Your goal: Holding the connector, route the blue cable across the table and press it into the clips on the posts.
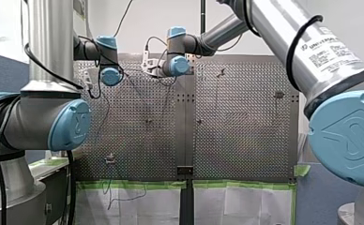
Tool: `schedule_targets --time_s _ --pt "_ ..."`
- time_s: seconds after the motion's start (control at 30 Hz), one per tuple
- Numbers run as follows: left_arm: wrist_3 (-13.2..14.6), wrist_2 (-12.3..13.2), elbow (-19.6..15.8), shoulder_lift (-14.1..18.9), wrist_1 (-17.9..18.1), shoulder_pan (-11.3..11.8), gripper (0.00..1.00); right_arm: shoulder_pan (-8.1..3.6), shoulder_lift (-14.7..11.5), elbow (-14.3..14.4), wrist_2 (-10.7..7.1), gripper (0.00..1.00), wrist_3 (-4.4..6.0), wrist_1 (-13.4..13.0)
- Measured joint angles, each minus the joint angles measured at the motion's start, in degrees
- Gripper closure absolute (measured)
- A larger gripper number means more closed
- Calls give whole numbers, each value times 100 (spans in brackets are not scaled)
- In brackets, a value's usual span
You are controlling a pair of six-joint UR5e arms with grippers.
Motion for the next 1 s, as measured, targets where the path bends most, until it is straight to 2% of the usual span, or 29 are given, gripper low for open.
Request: schedule_targets --time_s 0.3,0.53,1.0 --pt "-101 186 102 -158 148 132 98 11 231 -414 -10 100 0 142" --pt "-252 412 129 -212 260 246 98 7 294 -771 -24 100 3 167" --pt "-393 678 452 -621 437 388 98 -39 435 -1390 6 100 8 185"
